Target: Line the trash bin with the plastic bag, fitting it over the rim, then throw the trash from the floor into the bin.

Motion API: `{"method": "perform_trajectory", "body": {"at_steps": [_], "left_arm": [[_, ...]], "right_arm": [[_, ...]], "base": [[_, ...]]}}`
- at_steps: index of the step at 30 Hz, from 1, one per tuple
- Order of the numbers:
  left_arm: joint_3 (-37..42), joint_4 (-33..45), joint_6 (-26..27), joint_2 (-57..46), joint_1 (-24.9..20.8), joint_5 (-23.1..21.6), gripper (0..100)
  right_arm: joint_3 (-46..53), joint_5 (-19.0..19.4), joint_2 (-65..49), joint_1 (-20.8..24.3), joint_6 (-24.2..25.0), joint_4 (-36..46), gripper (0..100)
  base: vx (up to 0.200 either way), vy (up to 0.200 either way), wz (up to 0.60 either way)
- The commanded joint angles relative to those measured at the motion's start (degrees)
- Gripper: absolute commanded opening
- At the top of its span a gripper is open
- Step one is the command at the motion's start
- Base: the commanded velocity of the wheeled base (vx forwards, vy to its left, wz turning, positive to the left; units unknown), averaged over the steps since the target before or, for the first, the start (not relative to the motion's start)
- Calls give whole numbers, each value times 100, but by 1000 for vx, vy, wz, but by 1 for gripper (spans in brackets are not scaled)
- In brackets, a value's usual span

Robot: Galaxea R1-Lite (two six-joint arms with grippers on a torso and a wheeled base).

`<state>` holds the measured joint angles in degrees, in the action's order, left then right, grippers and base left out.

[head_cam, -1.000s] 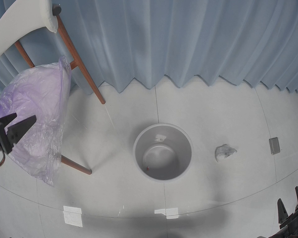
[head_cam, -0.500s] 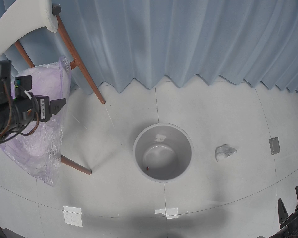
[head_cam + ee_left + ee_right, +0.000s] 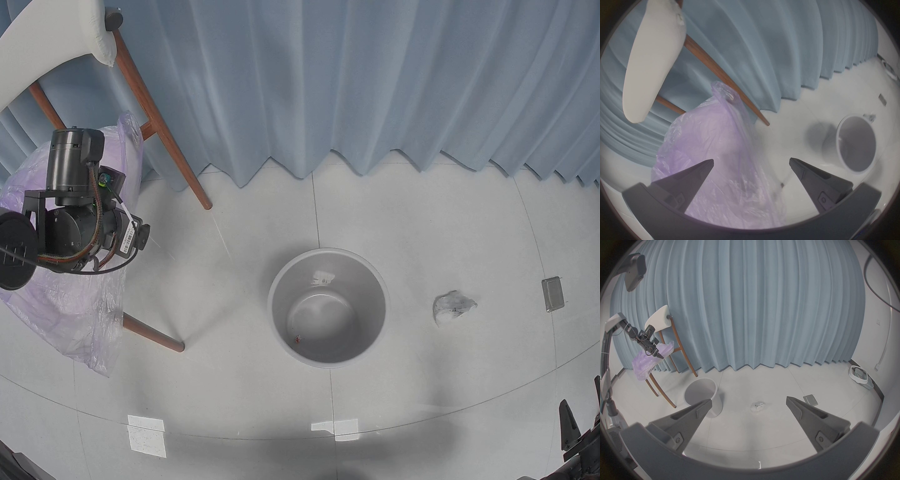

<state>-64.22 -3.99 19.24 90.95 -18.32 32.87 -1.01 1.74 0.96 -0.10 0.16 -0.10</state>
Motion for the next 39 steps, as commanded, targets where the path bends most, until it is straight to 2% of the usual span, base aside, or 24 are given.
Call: {"method": "perform_trajectory", "body": {"at_steps": [1, 12, 13, 21, 22, 31, 32, 36, 38, 39], "left_arm": [[-73, -67, 318, 230, 329, 18, 100], [-143, -674, 353, 590, 391, -61, 100], [-143, -674, 353, 590, 391, -61, 0], [-108, -700, 300, 458, 391, -246, 0], [-91, -691, 291, 291, 417, -448, 0], [103, -638, 291, -491, 751, -1098, 0], [331, -621, 230, -851, 1006, -1546, 0], [577, -366, -219, -1300, 1252, -2434, 0], [612, -304, -324, -1361, 1252, -2592, 0], [692, -120, -781, -1572, 1243, -3040, 0]], "right_arm": [[101, 1, -96, 1, -7, -8, 100], [101, 1, -96, 1, -7, 1, 100], [101, 1, -96, 1, -7, 1, 100], [101, 1, -96, 1, -7, 1, 100], [101, 1, -96, 1, -7, 1, 100], [101, 1, -96, 1, -7, 1, 100], [101, 1, -96, 1, -7, 1, 100], [101, 1, -96, 1, -7, 1, 100], [101, 1, -96, 1, -7, 1, 100], [101, 1, -96, 1, -16, 1, 100]], "base": [[0, 0, 0], [0, 0, 0], [0, 0, 0], [0, 0, 0], [0, 0, 0], [0, 0, 0], [0, 0, 0], [0, 0, 0], [0, 0, 0], [0, 0, 0]]}}
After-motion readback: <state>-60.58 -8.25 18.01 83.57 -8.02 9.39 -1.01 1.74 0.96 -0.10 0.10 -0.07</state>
